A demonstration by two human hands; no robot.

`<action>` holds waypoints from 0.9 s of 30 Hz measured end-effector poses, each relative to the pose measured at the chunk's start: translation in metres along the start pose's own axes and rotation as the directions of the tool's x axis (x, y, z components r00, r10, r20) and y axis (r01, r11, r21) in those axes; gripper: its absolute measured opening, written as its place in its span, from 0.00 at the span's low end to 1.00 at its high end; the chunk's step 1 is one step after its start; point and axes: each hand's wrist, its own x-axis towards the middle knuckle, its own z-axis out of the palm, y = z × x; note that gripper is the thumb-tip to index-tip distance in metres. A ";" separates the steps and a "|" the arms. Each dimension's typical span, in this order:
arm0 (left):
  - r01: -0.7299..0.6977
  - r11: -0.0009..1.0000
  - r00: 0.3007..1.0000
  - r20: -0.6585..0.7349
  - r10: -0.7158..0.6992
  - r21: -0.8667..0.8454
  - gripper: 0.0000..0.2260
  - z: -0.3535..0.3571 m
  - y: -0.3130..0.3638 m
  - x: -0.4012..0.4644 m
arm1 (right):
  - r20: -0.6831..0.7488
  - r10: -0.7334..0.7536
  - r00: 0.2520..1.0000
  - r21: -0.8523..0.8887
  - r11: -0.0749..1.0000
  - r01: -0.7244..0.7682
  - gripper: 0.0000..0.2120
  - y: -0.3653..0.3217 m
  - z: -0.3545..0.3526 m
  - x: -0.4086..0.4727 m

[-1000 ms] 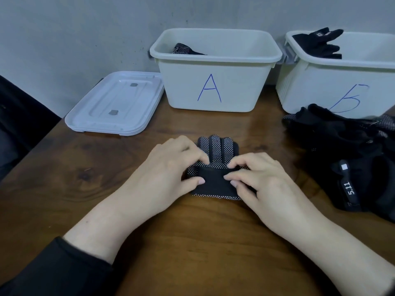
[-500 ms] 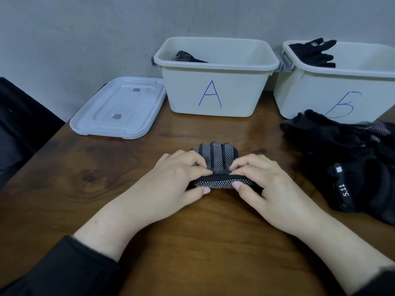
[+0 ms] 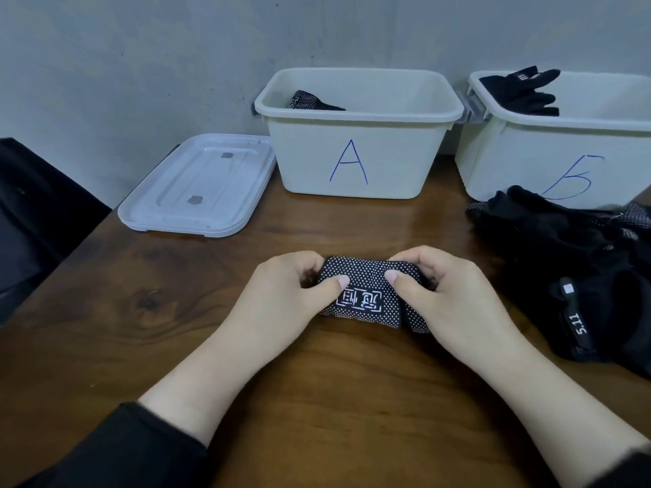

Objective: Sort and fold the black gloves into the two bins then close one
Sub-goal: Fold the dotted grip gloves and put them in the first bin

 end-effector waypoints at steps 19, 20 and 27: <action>-0.200 0.913 0.980 0.079 0.184 0.356 0.20 0.005 -0.013 0.015 | 0.197 -0.008 0.980 -0.238 0.970 0.055 0.03 -0.001 -0.002 0.020; -0.209 0.909 0.978 0.091 0.189 0.360 0.21 0.005 -0.014 0.016 | 0.210 0.020 0.977 -0.248 0.968 0.033 0.06 -0.004 -0.005 0.022; -0.217 0.917 0.976 0.102 0.194 0.335 0.22 0.003 -0.016 0.017 | 0.553 0.250 0.795 -0.557 0.820 0.130 0.25 -0.051 -0.004 0.064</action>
